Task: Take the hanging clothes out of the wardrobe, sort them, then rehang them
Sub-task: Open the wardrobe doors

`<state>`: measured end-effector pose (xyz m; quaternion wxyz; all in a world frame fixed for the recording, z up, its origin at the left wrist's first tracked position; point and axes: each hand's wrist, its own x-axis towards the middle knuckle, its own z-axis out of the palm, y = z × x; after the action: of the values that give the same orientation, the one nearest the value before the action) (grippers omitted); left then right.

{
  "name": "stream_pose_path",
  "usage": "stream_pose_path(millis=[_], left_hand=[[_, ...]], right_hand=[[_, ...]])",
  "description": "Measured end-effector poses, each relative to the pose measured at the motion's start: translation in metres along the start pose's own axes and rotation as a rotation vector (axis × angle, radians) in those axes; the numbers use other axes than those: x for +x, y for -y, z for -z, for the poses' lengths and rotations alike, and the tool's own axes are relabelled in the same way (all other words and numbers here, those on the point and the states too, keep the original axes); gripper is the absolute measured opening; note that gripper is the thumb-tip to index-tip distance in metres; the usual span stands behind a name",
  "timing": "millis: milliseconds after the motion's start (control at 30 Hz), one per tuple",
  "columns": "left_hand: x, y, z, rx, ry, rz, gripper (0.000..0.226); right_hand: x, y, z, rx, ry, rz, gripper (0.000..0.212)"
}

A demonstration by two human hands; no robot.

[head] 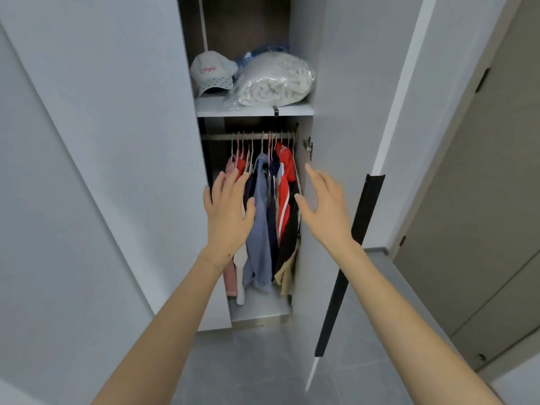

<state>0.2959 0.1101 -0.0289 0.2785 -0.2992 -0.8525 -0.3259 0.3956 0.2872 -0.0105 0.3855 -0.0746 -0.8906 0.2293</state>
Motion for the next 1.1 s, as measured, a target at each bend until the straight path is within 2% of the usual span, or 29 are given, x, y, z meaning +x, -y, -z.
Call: stream_pose_path(millis=[100,333,500,633,767,900,967,1100], left_hand=[[0.015,0.047,0.003,0.017,-0.024,0.044,0.047],[0.081,0.166,-0.016,-0.133,-0.033,0.211,0.050],[0.128,0.202,-0.041,-0.126,-0.043,0.209,0.058],[0.164,0.214,-0.066,-0.120,-0.085,0.289,0.072],[0.205,0.224,-0.085,-0.124,-0.245,0.362,0.091],[0.238,0.222,-0.107,-0.153,-0.387,0.519,0.109],[0.248,0.218,-0.118,-0.159,-0.459,0.560,0.111],[0.260,0.218,-0.130,-0.139,-0.601,0.602,0.099]], right_hand=[[0.019,0.007,-0.043,0.040,0.061,-0.023,0.059],[0.072,0.029,-0.152,0.163,0.097,-0.065,0.057],[0.103,0.029,-0.200,0.188,0.158,-0.151,0.060],[0.135,0.019,-0.226,0.187,0.159,-0.160,0.059],[0.165,-0.001,-0.249,0.195,0.171,-0.153,0.058],[0.195,-0.022,-0.270,0.217,0.208,-0.120,0.059],[0.210,-0.031,-0.279,0.217,0.222,-0.095,0.060],[0.235,-0.046,-0.296,0.237,0.239,-0.053,0.060]])
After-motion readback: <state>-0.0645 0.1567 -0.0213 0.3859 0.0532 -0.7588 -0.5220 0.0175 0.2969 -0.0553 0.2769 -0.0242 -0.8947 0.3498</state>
